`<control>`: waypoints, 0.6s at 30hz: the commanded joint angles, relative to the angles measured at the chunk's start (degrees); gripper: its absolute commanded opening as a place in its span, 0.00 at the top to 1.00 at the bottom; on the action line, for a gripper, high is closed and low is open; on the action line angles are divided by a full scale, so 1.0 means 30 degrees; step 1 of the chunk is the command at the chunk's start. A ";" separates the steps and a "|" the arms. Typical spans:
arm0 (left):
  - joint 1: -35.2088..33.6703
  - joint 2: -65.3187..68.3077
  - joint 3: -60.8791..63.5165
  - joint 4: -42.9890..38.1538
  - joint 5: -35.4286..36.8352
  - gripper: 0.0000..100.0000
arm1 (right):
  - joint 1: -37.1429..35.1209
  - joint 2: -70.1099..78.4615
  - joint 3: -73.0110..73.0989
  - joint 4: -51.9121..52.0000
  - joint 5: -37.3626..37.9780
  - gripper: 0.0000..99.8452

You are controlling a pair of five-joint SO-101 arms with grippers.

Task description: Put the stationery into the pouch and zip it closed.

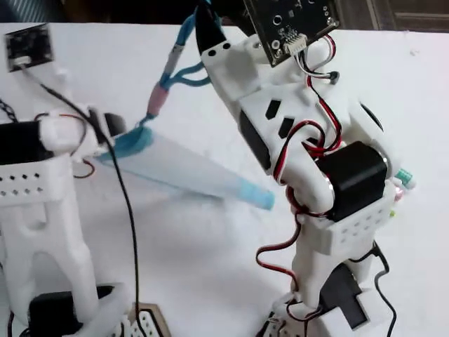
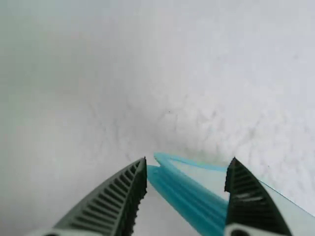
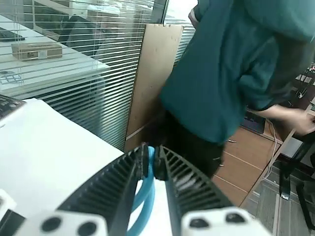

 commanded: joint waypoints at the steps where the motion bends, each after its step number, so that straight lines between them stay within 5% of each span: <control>1: -0.0132 -0.0454 -0.2842 0.1231 0.0088 0.73 | 0.0982 -0.0190 -0.0440 0.0044 0.0205 0.98; 8: -0.2447 -0.5524 -0.7883 0.1289 0.0147 0.73 | 0.3531 -0.0249 -0.0645 -0.0103 0.0938 0.98; 18: -0.2447 -0.9978 -0.7912 0.0908 0.0117 0.73 | 0.1245 -0.0366 -0.2784 -0.4967 0.0938 0.98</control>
